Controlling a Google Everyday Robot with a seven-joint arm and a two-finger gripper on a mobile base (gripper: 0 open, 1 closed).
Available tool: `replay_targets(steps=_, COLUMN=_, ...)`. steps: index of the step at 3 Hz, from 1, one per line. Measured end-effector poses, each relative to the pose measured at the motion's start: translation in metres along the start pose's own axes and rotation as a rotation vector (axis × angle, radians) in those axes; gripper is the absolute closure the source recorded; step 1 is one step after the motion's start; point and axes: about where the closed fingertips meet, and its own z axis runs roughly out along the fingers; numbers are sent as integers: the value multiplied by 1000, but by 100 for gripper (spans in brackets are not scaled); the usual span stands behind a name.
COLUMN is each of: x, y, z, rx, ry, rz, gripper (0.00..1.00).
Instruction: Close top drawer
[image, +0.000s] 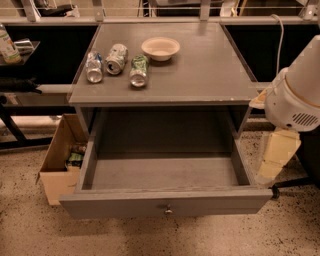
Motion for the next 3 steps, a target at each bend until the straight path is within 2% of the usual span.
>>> replay_targets(steps=1, x=0, y=1, z=0, rx=-2, ry=1, rz=0, gripper=0)
replay_targets(steps=2, x=-6, y=9, z=18, rx=-12, ry=2, rz=-37, gripper=0)
replay_targets(steps=3, x=-20, y=30, z=48, rx=-31, ry=-19, rz=-113, gripper=0)
